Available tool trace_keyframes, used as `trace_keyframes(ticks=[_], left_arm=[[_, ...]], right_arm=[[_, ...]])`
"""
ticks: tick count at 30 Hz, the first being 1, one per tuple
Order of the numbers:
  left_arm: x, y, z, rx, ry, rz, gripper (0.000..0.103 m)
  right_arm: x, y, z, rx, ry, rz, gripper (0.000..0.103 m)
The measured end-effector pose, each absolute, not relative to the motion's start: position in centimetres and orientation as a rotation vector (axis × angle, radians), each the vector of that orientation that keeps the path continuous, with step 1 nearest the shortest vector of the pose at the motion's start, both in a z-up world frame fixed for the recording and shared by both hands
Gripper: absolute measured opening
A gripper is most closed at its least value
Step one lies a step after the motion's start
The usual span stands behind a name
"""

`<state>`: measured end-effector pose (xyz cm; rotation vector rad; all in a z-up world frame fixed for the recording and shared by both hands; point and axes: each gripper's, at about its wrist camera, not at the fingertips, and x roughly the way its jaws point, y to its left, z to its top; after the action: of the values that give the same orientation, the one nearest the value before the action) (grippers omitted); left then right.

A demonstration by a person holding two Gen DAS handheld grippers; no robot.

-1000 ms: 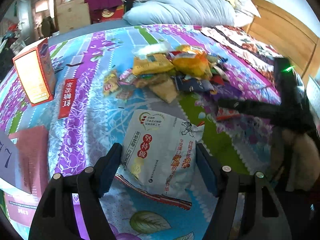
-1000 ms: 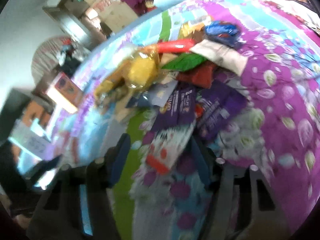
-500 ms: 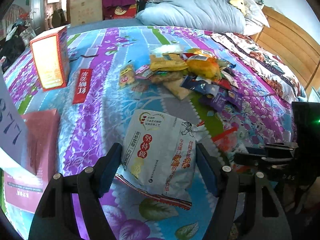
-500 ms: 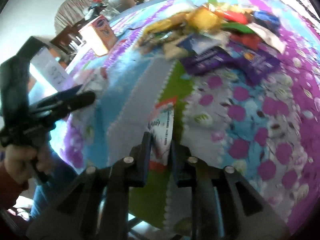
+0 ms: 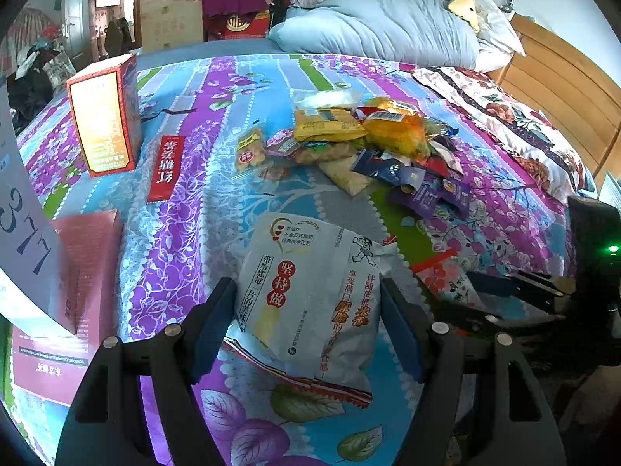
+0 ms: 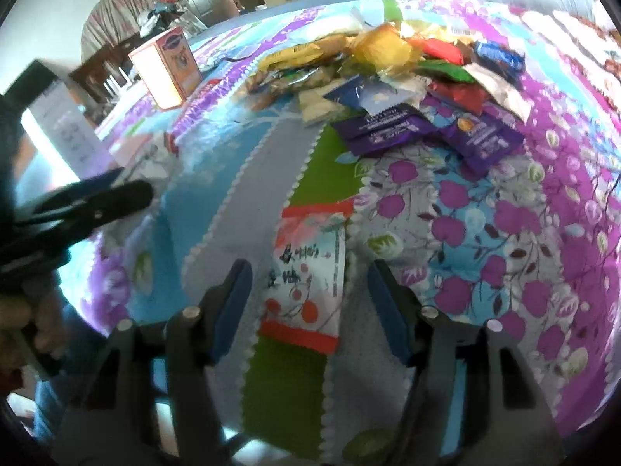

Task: Organize snacks
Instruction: 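Carry both packets over the clear bowl and hold them above it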

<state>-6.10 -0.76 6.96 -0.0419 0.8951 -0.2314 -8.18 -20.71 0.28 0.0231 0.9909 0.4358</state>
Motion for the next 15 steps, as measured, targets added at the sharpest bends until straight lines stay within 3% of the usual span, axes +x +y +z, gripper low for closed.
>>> trace_keyframes(ticks=[1, 5, 15], left_arm=[[-6.2, -0.9, 7.2, -0.038, 0.892, -0.233, 0.075], [-6.8, -0.9, 9.0, -0.036, 0.852, -0.235, 0.075], [-9.4, 1.3, 18.4, -0.048, 0.628, -0.237, 0.075]], right_arm=[[-8.1, -20.7, 0.3, 0.014, 0.993, 0.433, 0.037], [-8.1, -21.3, 0.8, 0.035, 0.994, 0.444, 0.032], [-8.1, -21.3, 10.0, 0.092, 0.792, 0.483, 0.032]])
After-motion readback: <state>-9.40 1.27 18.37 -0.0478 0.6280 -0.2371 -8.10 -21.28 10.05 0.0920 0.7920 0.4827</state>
